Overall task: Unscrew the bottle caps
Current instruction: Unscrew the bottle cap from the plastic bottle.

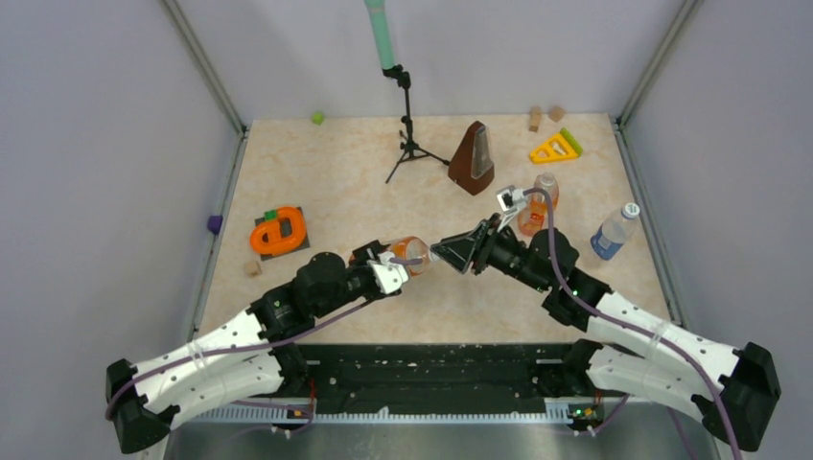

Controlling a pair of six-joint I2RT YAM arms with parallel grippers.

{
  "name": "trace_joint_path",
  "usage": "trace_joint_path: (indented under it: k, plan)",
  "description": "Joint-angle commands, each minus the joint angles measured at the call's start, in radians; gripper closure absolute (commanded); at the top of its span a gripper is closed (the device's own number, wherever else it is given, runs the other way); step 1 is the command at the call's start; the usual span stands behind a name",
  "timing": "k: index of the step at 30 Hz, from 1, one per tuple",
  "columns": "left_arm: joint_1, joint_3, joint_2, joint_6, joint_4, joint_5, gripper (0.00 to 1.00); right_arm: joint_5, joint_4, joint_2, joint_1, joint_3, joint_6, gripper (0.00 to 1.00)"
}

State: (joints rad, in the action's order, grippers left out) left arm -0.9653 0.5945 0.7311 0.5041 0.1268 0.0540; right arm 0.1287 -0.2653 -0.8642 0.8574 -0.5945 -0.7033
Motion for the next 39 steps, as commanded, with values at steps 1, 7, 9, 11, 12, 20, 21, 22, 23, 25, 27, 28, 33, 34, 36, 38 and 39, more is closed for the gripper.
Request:
trace_joint_path:
  k: [1, 7, 9, 11, 12, 20, 21, 22, 23, 25, 27, 28, 33, 34, 36, 38, 39]
  plan:
    - [-0.007, -0.01, -0.013, 0.036, -0.082, 0.358, 1.0, 0.015, 0.02, 0.019, 0.009, -0.064, 0.022, 0.56]
    - [-0.007, -0.002, -0.001, 0.036, -0.076, 0.354, 1.0, 0.06, 0.04, 0.019, 0.009, -0.07, 0.051, 0.55]
    - [-0.007, 0.0, 0.002, 0.036, -0.073, 0.346, 1.0, 0.067, 0.048, 0.011, 0.009, -0.075, 0.063, 0.57]
    - [-0.006, 0.001, 0.005, 0.033, -0.073, 0.34, 1.0, 0.08, 0.051, -0.001, 0.009, -0.08, 0.07, 0.6]
    - [-0.007, 0.002, 0.007, 0.033, -0.073, 0.335, 1.0, 0.086, 0.048, -0.007, 0.009, -0.08, 0.071, 0.62]
    - [-0.007, 0.014, 0.016, 0.007, -0.035, 0.291, 1.0, 0.076, 0.06, -0.013, 0.01, -0.074, 0.121, 0.87]
    - [-0.007, 0.024, 0.02, -0.006, -0.018, 0.276, 1.0, 0.091, 0.064, -0.01, 0.009, -0.073, 0.145, 0.9]
    - [-0.007, 0.035, 0.027, -0.034, 0.0, 0.261, 1.0, 0.122, 0.068, -0.006, 0.01, -0.072, 0.176, 0.94]
    - [-0.007, 0.052, 0.037, -0.069, 0.025, 0.245, 1.0, 0.155, 0.075, -0.002, 0.009, -0.07, 0.215, 0.95]
    - [-0.007, 0.097, 0.062, -0.161, 0.072, 0.212, 1.0, 0.229, 0.102, 0.008, 0.009, -0.068, 0.297, 1.0]
    - [-0.002, 0.137, 0.089, -0.189, 0.124, 0.142, 1.0, 0.29, 0.148, 0.021, 0.009, -0.07, 0.372, 1.0]
    - [-0.001, 0.149, 0.099, -0.193, 0.135, 0.115, 1.0, 0.313, 0.157, 0.03, 0.01, -0.062, 0.403, 1.0]
    - [0.017, 0.171, 0.103, -0.208, 0.146, -0.021, 1.0, 0.397, 0.182, 0.072, 0.009, -0.033, 0.528, 1.0]
    - [0.02, 0.172, 0.094, -0.212, 0.146, -0.044, 1.0, 0.425, 0.194, 0.075, 0.009, -0.034, 0.551, 1.0]
    - [0.028, 0.178, 0.07, -0.219, 0.151, -0.131, 1.0, 0.527, 0.212, 0.077, 0.01, -0.038, 0.608, 1.0]
    - [0.043, 0.183, 0.038, -0.233, 0.153, -0.206, 1.0, 0.616, 0.244, 0.08, 0.009, -0.051, 0.662, 1.0]
    - [0.054, 0.186, 0.024, -0.236, 0.162, -0.242, 1.0, 0.655, 0.258, 0.083, 0.009, -0.058, 0.691, 1.0]
